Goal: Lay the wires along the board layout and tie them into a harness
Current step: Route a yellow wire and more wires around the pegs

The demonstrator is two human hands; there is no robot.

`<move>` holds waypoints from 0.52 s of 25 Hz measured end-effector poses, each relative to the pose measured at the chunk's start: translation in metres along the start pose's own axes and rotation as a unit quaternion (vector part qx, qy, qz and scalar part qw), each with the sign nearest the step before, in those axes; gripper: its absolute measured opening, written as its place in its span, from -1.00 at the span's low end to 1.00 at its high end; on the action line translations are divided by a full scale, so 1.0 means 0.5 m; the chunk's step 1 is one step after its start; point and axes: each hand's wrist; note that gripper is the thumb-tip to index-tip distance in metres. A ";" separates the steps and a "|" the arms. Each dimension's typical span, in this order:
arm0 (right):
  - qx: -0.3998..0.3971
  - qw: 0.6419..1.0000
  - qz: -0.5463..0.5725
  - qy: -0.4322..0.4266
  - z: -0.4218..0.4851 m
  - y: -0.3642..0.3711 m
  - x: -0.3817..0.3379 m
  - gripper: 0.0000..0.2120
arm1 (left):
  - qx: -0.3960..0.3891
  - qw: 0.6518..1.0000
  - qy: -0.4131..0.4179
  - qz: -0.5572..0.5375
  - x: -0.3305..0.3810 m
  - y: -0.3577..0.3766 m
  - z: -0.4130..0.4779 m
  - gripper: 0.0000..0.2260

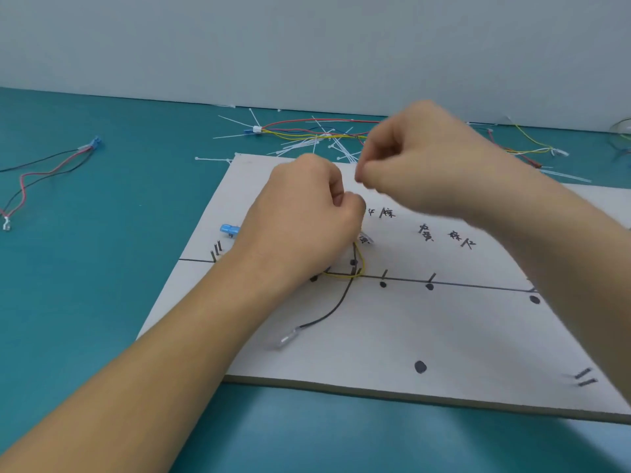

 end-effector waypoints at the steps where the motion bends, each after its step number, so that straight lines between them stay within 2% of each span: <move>1: 0.019 0.999 -0.026 0.001 0.044 0.006 0.019 -0.82 | -0.007 1.000 0.001 0.003 0.002 0.003 -0.005 -0.83; 4: 0.085 0.987 -0.130 -0.028 0.179 0.047 0.111 -0.73 | -0.011 1.000 0.003 0.004 -0.001 0.011 -0.014 -0.81; 9: -0.028 0.985 -0.167 0.027 0.334 0.101 0.269 -0.60 | -0.014 1.000 0.005 0.014 -0.012 0.023 -0.019 -0.79; 11: -0.034 0.984 -0.173 0.020 0.371 0.109 0.299 -0.59 | -0.016 1.000 0.004 0.015 -0.015 0.027 -0.021 -0.79; 13: -0.021 0.984 -0.176 0.023 0.397 0.118 0.319 -0.67 | -0.017 1.000 0.002 0.017 -0.016 0.028 -0.020 -0.78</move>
Point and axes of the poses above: each hand's wrist, its own z-axis towards the middle knuckle, its own y-axis out of the palm, x = y × z, and after that the axes turned 14 degrees about -y, right-handed
